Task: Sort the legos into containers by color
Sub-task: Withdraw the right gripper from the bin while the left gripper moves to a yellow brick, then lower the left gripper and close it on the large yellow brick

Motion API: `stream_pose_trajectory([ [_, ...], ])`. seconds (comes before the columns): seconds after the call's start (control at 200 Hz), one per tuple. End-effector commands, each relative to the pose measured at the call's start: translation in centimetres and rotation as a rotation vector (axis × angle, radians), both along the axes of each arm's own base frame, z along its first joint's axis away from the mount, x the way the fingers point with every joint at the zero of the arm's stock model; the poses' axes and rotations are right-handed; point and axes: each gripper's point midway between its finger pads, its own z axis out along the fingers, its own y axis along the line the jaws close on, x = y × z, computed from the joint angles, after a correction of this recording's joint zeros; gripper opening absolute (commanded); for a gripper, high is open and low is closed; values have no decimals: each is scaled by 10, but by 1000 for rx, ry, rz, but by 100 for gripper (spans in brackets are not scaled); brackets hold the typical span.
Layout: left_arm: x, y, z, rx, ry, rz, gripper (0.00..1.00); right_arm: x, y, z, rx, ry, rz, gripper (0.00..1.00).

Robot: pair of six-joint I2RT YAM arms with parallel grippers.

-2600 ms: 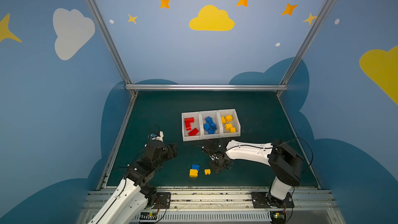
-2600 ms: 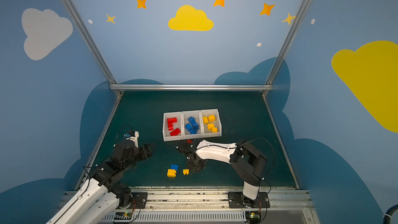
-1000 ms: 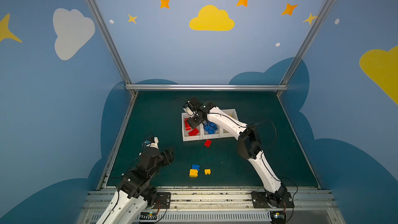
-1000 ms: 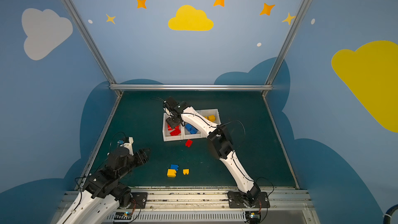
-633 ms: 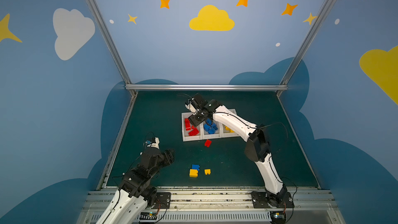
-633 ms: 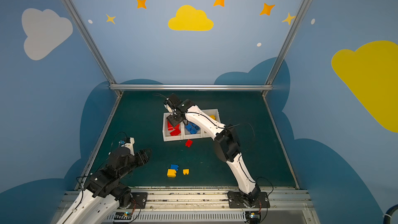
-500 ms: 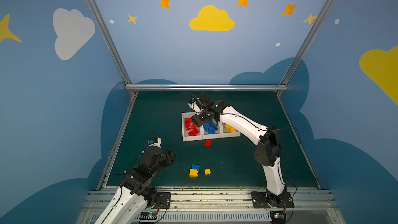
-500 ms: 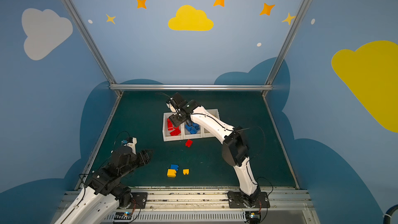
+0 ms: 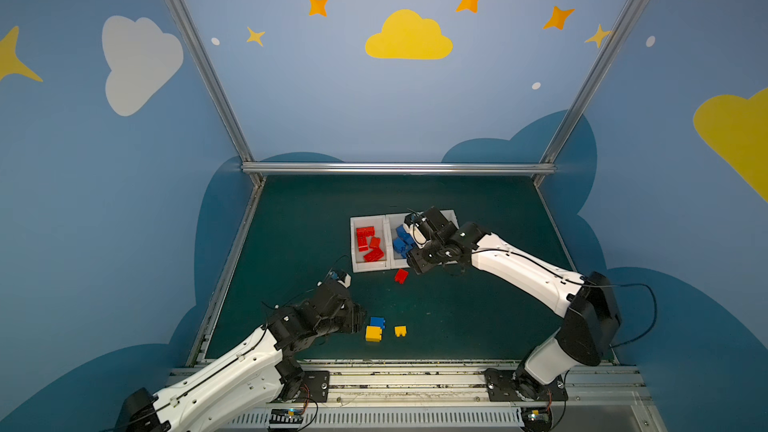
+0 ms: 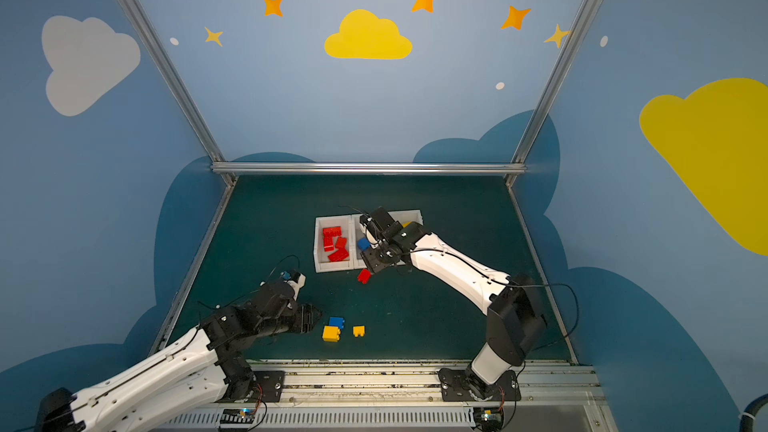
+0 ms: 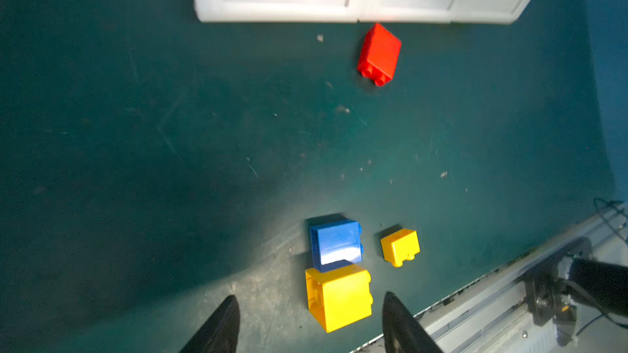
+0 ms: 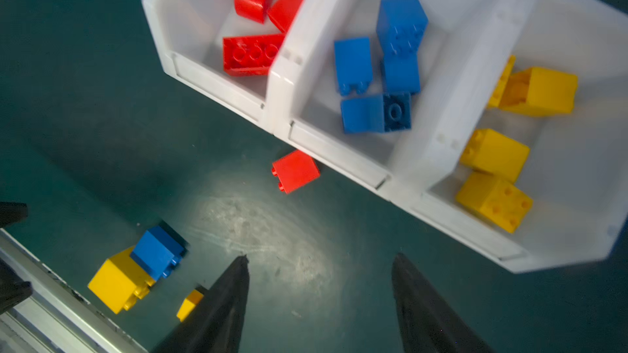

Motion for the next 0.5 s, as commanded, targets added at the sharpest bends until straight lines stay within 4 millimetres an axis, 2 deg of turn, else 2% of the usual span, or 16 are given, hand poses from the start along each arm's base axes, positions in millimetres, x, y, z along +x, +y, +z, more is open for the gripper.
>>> stream_pose_trajectory([
  [0.0, -3, -11, -2, 24, 2, -38, 67, -1, -18, 5, 28, -22, -94, 67],
  [0.18, -12, -28, -15, 49, 44, -80, 68, -14, -46, -14, -11, 7, -173, 67],
  [0.496, -19, -54, -35, 97, 108, -140, 69, -23, -67, -22, 1, 13, -230, 68],
])
